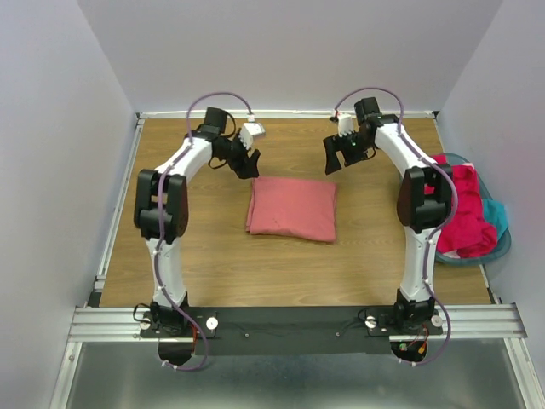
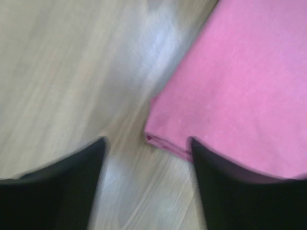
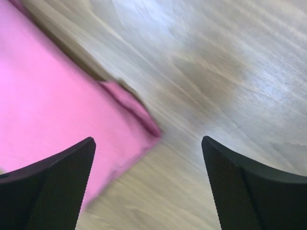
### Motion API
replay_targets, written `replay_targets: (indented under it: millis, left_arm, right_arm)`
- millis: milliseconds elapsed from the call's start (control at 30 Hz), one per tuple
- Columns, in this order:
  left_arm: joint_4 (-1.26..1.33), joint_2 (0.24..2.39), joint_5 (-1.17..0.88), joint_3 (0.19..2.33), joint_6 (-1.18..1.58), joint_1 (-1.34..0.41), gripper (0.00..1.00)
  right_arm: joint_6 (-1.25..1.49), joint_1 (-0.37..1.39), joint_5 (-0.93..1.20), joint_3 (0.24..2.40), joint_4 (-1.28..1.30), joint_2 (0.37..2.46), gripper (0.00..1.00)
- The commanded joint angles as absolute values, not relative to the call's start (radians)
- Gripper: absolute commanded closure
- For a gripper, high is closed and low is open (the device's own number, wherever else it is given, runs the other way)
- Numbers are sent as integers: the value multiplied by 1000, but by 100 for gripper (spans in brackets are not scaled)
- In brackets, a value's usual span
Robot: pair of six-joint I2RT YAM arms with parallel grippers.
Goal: Fold and stack the t-shirts
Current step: Smooth out wrinkles on the folded tshirt
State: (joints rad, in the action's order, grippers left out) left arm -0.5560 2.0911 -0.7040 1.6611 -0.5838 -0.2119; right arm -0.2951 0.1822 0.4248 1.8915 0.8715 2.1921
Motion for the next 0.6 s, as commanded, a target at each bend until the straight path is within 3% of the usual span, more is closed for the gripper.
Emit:
replay_targets:
  millis: [0, 233, 400, 567]
  left_arm:
    - [-405, 1905, -825, 1609, -398, -195, 5]
    - [-30, 1871, -1027, 1433, 90, -267, 5]
    - [224, 1913, -1014, 1286, 383, -318, 5]
    - [302, 2086, -967, 1261, 457, -272, 4]
  right_arm:
    - [-167, 176, 558, 1939, 856, 2112, 0]
    - [190, 189, 1034, 1711, 625, 2072, 0]
    - [256, 215, 1046, 1635, 560, 2144, 0]
    - [203, 207, 943, 1677, 561, 2242, 0]
